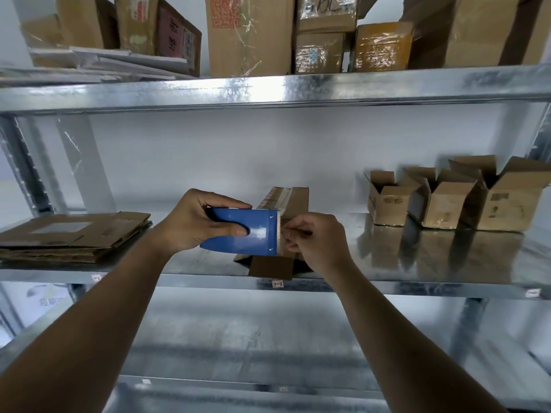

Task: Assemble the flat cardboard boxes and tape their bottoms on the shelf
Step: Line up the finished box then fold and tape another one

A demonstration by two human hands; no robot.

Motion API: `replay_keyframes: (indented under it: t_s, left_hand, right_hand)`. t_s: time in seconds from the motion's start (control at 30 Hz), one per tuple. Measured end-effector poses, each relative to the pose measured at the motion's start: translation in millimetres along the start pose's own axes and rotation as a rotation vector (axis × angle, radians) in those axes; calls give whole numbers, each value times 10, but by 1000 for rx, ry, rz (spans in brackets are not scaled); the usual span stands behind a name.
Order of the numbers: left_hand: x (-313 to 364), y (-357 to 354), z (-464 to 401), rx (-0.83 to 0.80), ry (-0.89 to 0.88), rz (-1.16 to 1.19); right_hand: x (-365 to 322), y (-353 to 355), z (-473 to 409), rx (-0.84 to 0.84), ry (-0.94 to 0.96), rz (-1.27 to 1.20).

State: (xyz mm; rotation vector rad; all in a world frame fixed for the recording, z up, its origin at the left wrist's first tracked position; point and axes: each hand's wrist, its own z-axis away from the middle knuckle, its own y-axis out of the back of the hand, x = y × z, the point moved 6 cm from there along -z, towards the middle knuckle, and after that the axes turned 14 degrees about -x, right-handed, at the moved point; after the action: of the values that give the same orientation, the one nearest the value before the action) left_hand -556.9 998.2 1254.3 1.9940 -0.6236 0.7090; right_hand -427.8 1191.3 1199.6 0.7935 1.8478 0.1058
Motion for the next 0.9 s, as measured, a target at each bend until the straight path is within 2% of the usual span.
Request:
replay_keyframes:
  t_s: [0.27,0.43,0.7,0.9]
  left_hand:
    - [-195,285,-125,25,1,-110]
    - [-412,639,-243,-5,10,-105]
    - [-865,1021,-315,-31,38,-22]
    - [-1037,1008,-435,-84,41,-19]
  right_hand:
    - [-10,98,-157,226,39,242]
    - [110,324,-289,356,-75,344]
    - [293,294,-492,267,-245,56]
    - [357,280,-551,230,-323,149]
